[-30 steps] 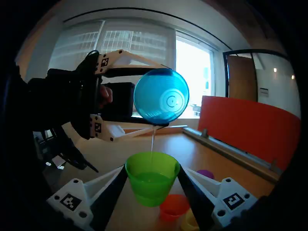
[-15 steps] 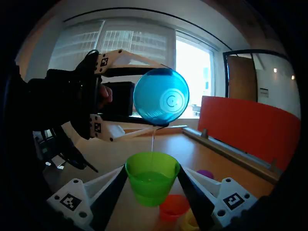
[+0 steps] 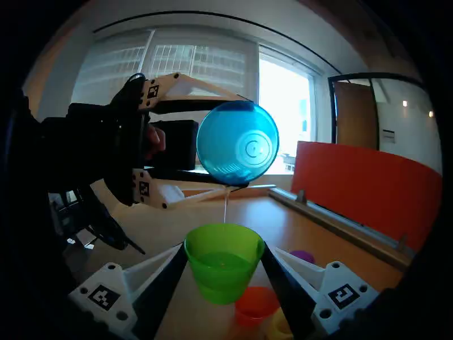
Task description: Pour water
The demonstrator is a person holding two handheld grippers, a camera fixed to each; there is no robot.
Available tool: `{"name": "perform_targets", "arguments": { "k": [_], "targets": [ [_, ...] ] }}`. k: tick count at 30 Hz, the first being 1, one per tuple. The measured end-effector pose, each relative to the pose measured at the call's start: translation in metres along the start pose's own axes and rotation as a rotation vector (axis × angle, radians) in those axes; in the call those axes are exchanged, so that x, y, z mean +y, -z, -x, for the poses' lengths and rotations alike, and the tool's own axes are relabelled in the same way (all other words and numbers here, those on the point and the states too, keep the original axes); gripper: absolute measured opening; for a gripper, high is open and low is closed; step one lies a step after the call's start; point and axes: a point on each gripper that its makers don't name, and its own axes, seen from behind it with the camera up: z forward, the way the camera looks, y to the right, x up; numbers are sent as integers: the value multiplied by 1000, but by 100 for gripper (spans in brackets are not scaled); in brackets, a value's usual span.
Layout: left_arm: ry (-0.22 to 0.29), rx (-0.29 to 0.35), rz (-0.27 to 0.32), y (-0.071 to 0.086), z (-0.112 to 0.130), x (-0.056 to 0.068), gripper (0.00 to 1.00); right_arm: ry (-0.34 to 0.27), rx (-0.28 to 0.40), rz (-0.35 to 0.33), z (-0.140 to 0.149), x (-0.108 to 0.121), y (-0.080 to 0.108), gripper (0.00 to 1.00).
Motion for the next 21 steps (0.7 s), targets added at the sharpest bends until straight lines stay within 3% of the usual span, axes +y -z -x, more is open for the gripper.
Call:
{"name": "perform_targets", "arguments": {
  "k": [21],
  "targets": [
    [-24,2,3,-2,-2,0,85,2,2,2,0,1,-1,93]
  ]
}}
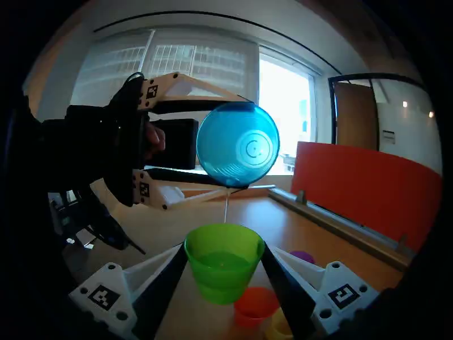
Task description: Pour water
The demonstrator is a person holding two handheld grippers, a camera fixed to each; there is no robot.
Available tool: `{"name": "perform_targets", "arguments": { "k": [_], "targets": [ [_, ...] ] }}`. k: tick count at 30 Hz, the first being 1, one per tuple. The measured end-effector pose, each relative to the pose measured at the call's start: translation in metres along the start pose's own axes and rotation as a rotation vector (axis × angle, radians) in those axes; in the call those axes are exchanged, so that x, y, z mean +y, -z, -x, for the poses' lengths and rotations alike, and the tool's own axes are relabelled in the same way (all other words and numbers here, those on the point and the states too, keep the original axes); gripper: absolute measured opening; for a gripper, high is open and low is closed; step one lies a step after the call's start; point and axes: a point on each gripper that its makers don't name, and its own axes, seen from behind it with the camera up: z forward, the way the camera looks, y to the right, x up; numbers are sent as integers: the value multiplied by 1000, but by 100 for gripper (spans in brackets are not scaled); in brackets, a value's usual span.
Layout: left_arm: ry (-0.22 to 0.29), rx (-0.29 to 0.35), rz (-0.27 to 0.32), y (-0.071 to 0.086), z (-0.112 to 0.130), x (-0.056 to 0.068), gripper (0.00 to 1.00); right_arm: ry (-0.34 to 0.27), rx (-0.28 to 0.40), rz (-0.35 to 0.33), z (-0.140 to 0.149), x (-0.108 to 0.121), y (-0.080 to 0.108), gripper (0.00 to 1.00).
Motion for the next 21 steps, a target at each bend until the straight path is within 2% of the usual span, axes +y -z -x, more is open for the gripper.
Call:
{"name": "perform_targets", "arguments": {
  "k": [21],
  "targets": [
    [13,5,0,-3,0,-2,85,-2,3,7,0,3,1,93]
  ]
}}
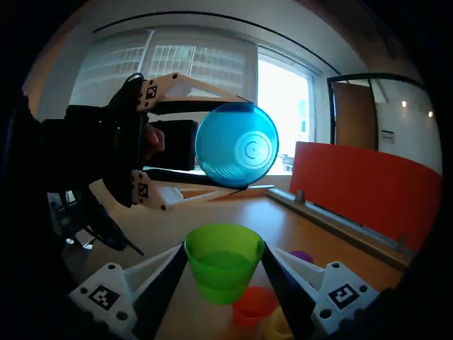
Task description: Pour water
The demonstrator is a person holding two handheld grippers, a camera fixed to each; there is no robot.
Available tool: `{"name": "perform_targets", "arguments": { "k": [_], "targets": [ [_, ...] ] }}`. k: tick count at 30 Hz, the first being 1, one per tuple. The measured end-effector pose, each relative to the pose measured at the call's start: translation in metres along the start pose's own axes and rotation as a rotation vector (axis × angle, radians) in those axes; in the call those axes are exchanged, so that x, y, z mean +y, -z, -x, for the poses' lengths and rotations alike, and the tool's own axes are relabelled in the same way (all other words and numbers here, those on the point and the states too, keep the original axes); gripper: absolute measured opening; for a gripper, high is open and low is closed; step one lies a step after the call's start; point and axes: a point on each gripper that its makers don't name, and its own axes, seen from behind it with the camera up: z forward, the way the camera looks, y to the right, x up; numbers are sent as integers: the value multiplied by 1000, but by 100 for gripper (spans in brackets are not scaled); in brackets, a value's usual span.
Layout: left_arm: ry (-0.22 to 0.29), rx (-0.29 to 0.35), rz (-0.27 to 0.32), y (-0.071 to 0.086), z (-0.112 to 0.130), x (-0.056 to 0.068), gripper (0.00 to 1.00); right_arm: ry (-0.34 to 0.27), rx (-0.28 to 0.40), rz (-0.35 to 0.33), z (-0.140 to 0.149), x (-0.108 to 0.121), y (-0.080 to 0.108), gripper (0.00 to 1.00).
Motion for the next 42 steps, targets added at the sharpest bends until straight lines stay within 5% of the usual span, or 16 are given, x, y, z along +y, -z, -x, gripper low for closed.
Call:
{"name": "perform_targets", "arguments": {
  "k": [26,36,42],
  "targets": [
    [105,4,-10,-6,5,-3,85,0,10,6,-6,1,-2,93],
    [233,4,2,-9,9,-1,85,0,14,13,-6,4,-2,93],
    [363,5,10,-9,13,0,85,-6,20,19,-7,6,-1,93]
  ]
}}
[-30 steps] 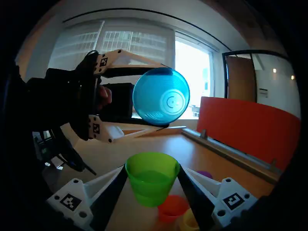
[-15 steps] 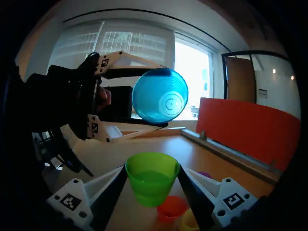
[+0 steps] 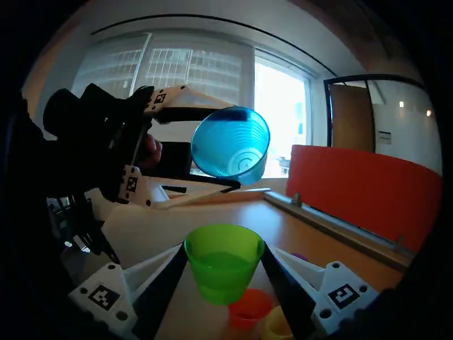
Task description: Pour water
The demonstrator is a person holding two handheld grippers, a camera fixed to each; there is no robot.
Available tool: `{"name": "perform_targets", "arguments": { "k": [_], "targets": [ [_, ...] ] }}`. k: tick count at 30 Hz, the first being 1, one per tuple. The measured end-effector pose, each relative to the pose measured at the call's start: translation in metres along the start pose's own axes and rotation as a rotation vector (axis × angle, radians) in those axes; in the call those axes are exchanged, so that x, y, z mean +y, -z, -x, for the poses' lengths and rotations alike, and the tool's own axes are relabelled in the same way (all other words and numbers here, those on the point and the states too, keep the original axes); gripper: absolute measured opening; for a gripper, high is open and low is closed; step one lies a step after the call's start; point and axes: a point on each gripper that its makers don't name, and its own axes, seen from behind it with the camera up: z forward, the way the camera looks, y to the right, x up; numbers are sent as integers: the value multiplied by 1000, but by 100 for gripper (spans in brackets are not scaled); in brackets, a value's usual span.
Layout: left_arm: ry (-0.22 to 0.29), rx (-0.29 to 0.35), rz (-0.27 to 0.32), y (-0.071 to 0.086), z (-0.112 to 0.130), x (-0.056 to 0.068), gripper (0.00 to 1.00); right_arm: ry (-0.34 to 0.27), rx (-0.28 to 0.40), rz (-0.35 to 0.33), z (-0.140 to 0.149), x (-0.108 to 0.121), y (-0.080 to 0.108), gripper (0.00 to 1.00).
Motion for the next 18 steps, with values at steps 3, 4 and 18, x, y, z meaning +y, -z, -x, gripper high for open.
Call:
{"name": "perform_targets", "arguments": {
  "k": [3,4,18],
  "targets": [
    [63,-3,-2,1,2,-2,85,0,2,1,0,0,0,92],
    [84,-3,-1,1,3,-3,85,0,2,2,-1,0,0,92],
    [398,-7,26,7,7,-4,85,3,6,8,-5,1,1,93]
  ]
}}
